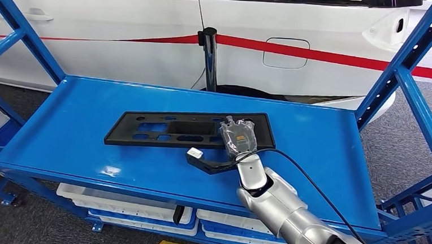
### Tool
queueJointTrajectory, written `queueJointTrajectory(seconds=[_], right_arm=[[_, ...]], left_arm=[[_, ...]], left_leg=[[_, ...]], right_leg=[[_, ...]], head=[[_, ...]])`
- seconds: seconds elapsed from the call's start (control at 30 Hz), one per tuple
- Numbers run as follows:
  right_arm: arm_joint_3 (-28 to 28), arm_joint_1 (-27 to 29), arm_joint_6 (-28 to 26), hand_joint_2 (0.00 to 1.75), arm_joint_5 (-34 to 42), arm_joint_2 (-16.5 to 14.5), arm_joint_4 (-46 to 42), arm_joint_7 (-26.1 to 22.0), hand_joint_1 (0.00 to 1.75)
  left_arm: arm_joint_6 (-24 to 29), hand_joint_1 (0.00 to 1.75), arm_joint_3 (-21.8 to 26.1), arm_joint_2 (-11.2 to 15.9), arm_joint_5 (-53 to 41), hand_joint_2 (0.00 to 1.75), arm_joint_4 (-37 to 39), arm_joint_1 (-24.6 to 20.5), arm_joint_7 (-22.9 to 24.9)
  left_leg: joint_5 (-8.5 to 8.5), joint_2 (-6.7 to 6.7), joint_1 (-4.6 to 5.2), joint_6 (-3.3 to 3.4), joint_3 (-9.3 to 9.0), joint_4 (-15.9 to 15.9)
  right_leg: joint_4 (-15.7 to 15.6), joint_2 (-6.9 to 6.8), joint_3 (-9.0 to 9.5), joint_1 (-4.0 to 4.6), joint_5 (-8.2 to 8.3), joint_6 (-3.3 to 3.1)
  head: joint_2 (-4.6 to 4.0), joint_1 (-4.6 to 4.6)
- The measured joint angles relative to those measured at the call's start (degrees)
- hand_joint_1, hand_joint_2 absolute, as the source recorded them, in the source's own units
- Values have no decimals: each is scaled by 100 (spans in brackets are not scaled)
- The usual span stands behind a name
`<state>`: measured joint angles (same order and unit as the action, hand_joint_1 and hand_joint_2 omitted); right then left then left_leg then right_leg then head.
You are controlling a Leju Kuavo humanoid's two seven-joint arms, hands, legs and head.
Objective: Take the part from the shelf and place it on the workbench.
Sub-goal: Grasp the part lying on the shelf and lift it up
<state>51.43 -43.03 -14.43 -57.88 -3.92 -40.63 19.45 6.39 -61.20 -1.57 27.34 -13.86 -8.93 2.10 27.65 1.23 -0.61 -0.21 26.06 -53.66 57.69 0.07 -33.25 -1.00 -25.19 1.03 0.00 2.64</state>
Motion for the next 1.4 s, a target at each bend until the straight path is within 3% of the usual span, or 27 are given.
queueJointTrajectory(seconds=[0.43,0.73,0.9,1.03,1.13,1.23,1.3,1.37,1.4], right_arm=[[-24,8,-477,175,1088,-55,-816,-289,175],[-304,32,-993,175,3322,34,-2324,-574,175],[-628,96,-1472,175,4583,268,-3222,-806,175],[-899,122,-1698,175,5022,480,-3916,-822,175],[-1027,212,-1797,175,5172,641,-4444,-874,175],[-1190,376,-2028,175,5253,886,-5129,-877,175],[-1291,487,-2149,175,5251,1069,-5599,-799,175],[-1350,553,-2166,175,5244,1207,-6006,-741,175],[-1362,570,-2149,175,5240,1256,-6194,-734,175]], left_arm=[[87,0,2,1,79,0,0,23,-44],[174,0,22,4,210,0,0,71,-150],[279,0,27,18,299,0,0,131,-204],[340,0,41,41,403,0,0,161,-273],[265,0,139,52,795,0,0,178,-773],[-147,0,420,62,1524,0,0,213,-2390],[-414,0,619,63,1742,87,0,214,-3396],[-623,0,770,66,1798,175,0,200,-3771],[-727,0,837,70,1832,175,0,197,-3771]], left_leg=[[-8,-3,-3,-2,24,-1],[-12,-3,-2,-9,58,-2],[-12,-3,-1,-8,65,-6],[-10,-8,-1,-6,65,-7],[-10,-10,-1,-5,63,-8],[-10,-9,-1,-6,64,-8],[-9,-14,-2,-5,68,-7],[-8,-25,-2,-4,69,-5],[-7,-29,-2,-3,69,-6]], right_leg=[[1,3,-35,1,11,-5],[2,4,-76,3,13,-8],[1,4,-82,1,13,-7],[1,11,-83,0,13,-7],[0,14,-86,0,13,-7],[0,13,-88,2,13,-7],[0,18,-89,1,14,-8],[0,27,-90,0,15,-8],[0,31,-91,0,15,-9]], head=[[0,0],[0,0],[0,0],[0,0],[0,0],[0,0],[0,0],[0,0],[0,0]])
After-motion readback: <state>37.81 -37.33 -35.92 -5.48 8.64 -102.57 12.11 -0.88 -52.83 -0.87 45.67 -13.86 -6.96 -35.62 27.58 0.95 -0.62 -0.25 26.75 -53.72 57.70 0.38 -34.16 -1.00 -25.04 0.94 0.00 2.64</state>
